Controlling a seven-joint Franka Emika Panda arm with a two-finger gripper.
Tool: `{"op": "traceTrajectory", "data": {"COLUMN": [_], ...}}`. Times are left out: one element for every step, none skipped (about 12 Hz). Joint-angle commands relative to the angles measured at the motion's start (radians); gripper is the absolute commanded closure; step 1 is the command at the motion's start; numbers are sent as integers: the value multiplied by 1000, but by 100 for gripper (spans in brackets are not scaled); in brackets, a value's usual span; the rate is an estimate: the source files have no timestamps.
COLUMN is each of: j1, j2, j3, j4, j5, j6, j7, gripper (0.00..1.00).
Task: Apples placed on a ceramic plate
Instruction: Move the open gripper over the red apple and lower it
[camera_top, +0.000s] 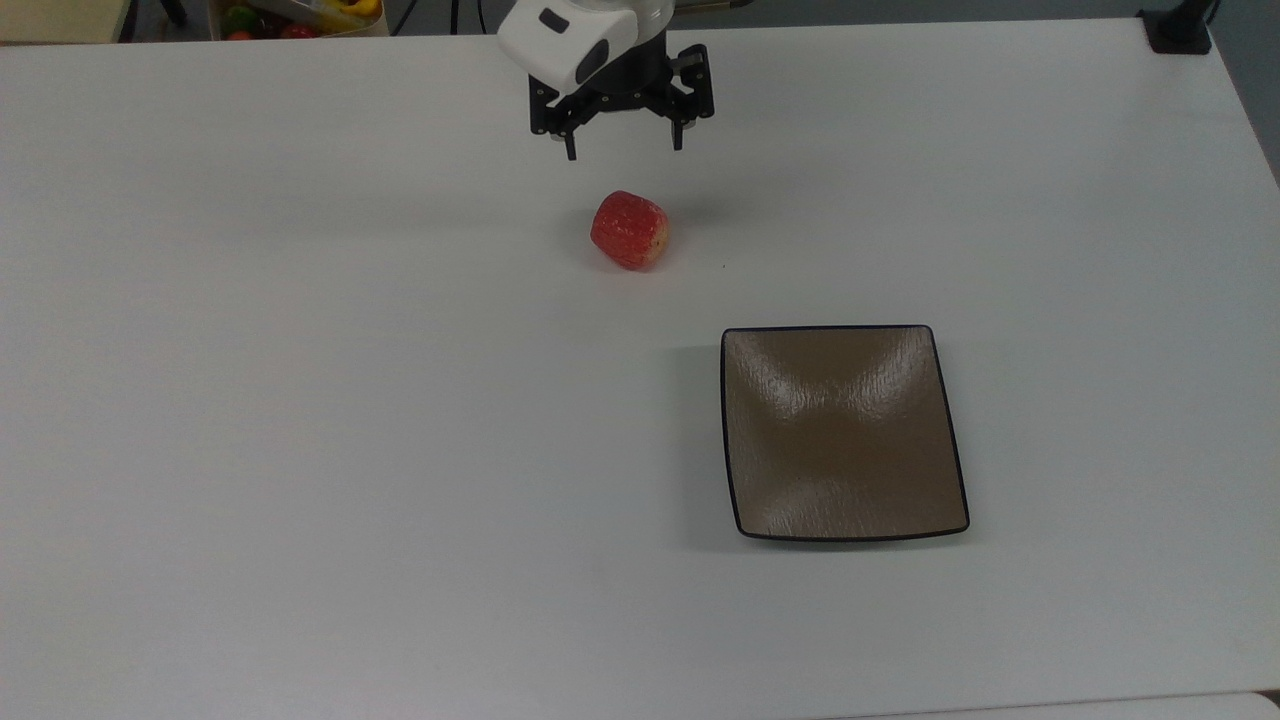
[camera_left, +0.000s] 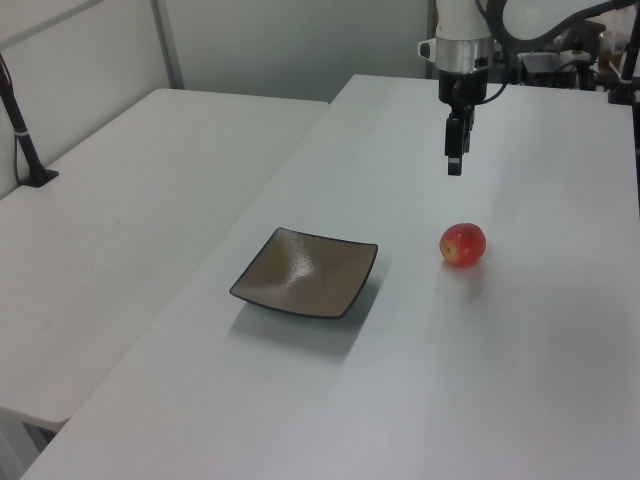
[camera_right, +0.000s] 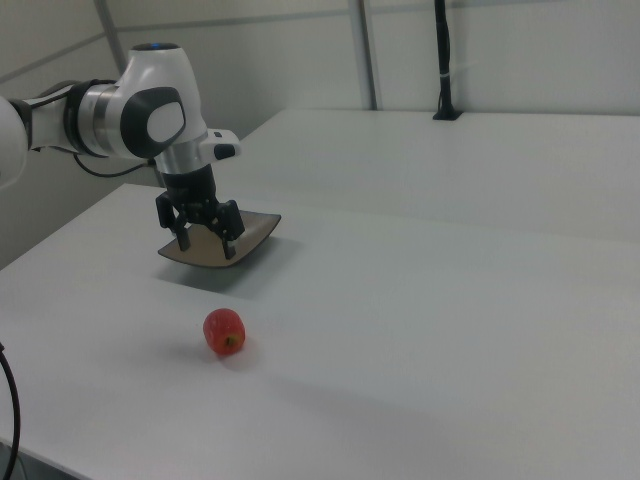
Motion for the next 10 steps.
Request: {"op": "traceTrajectory", "data": {"j1": [8, 18, 28, 28, 28, 28, 28, 28, 29, 31], "j2": [30, 51, 68, 81, 87, 96, 105, 120, 133, 141], "j3": [29, 36, 36, 38, 36, 36, 38, 36, 36, 38], "j4": [-20, -21, -26, -32, -43, -43, -44, -46, -56, -60], "j5": [-41, -59, -78, -102, -121, -141, -164, -191, -207, -221], "j6": [35, 44, 43, 43, 45, 45, 45, 45, 46, 46], "j7": [-107, -127, -157, -205, -263, -306, -347, -396, -430, -434], "gripper": [0, 0, 0, 0, 0, 0, 0, 0, 0, 0]}}
